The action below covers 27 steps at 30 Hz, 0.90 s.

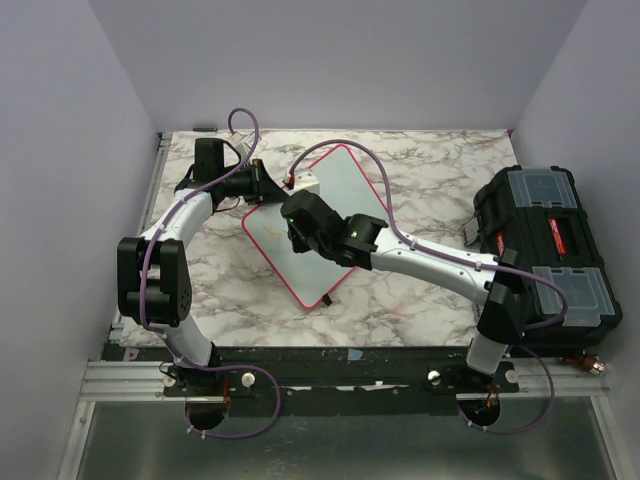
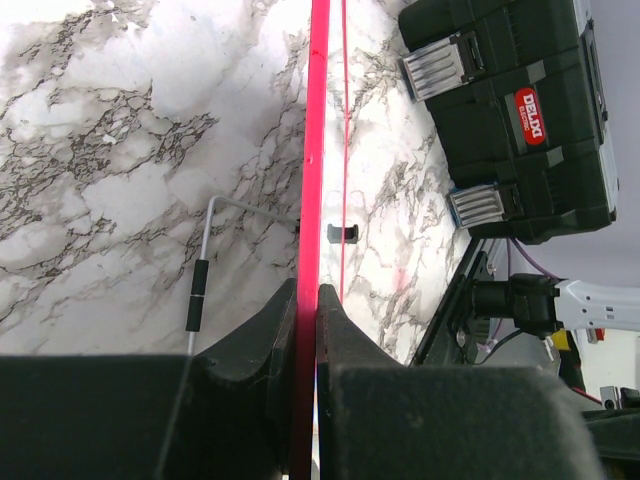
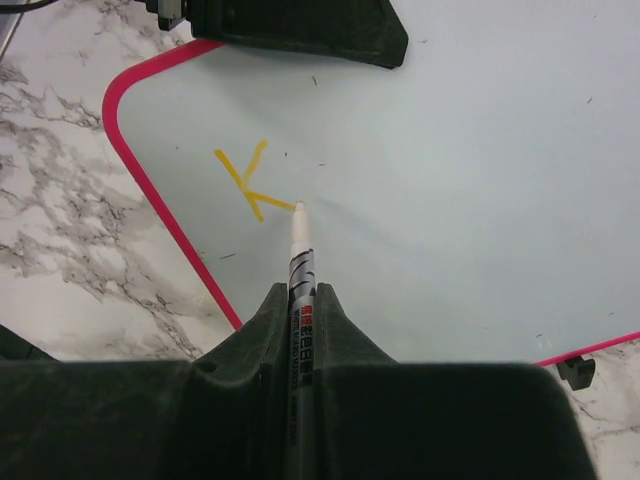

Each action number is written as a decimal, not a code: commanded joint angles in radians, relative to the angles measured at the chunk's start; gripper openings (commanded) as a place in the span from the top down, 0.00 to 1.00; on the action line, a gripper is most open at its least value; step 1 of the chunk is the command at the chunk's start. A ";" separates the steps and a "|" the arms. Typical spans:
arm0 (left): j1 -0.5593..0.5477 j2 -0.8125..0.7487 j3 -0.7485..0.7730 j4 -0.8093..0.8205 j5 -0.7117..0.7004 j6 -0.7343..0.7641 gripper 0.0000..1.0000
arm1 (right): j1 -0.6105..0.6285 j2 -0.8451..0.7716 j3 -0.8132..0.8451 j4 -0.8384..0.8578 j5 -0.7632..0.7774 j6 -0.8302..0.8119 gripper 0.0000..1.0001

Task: Write a sentence on the whiteboard

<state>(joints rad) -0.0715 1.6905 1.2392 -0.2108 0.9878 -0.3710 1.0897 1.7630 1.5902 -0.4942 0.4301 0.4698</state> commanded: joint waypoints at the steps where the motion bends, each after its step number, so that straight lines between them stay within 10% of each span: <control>1: -0.008 -0.005 0.017 0.014 -0.036 0.042 1.00 | -0.018 -0.010 0.020 0.036 0.010 -0.020 0.99; 27: -0.010 -0.005 0.020 0.013 -0.033 0.044 1.00 | -0.049 0.097 0.085 0.051 -0.050 -0.018 0.99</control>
<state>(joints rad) -0.0723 1.6905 1.2396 -0.2111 0.9852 -0.3698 1.0451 1.8366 1.6634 -0.4599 0.3996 0.4473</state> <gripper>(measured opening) 0.097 0.109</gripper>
